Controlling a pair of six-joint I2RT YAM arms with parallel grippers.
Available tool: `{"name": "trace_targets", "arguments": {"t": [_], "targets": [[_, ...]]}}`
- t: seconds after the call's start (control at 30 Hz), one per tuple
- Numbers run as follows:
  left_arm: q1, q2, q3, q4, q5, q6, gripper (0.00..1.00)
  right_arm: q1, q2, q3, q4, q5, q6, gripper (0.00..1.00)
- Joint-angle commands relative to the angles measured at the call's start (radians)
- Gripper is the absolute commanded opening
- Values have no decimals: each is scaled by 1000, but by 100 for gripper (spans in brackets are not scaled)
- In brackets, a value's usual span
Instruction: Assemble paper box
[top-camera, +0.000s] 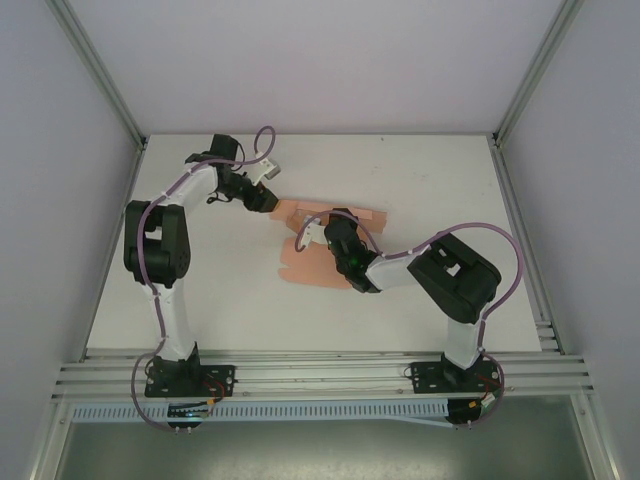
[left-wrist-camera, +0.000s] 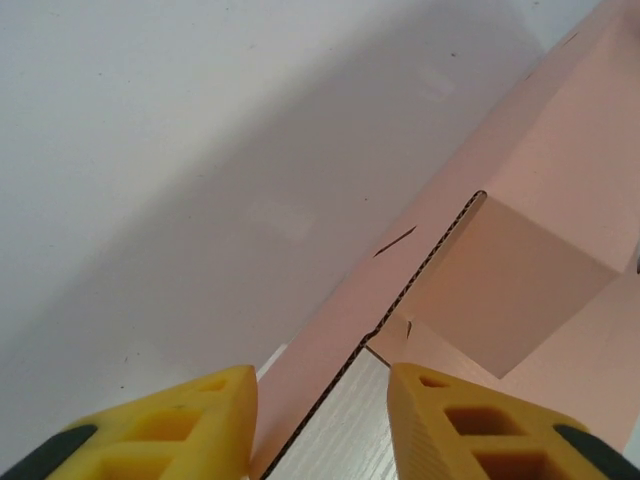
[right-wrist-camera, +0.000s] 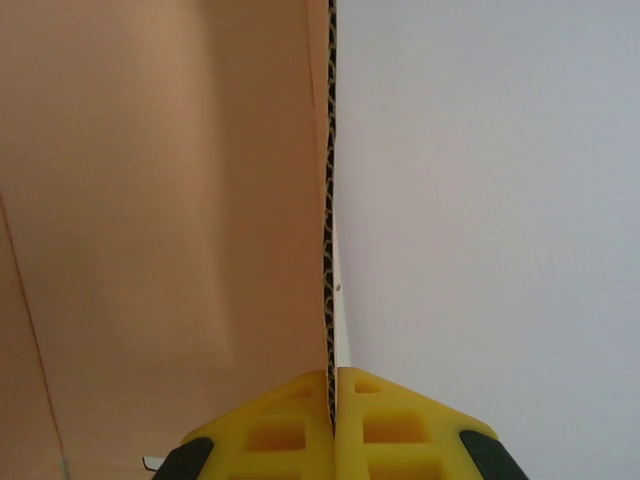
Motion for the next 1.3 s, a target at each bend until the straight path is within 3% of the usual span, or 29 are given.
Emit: {"name": "trace_targets", "arguments": {"t": [0.0, 0.1, 0.23, 0.37, 0.43, 0.6, 0.87, 1.27], "targets": [[-20, -11, -19, 10, -2, 24, 33, -3, -10, 10, -78, -10, 25, 0], [-38, -11, -31, 24, -32, 7, 20, -3, -15, 12, -85, -8, 38, 0], [-77, -47, -88, 107, -153, -85, 4, 1, -15, 11, -95, -4, 48, 0], [-108, -155, -220, 238, -70, -211, 2, 6, -4, 5, -72, 13, 44, 0], [-126, -202, -266, 298, -52, -274, 6, 5, -6, 3, -73, 11, 53, 0], [-162, -284, -366, 409, 74, -377, 6, 13, -15, 5, -83, 3, 81, 0], [-232, -295, -467, 529, 134, -465, 7, 25, -24, -1, -89, 0, 92, 0], [-236, -310, -596, 670, -2, -574, 27, 22, -41, -35, -89, -6, 79, 0]]}}
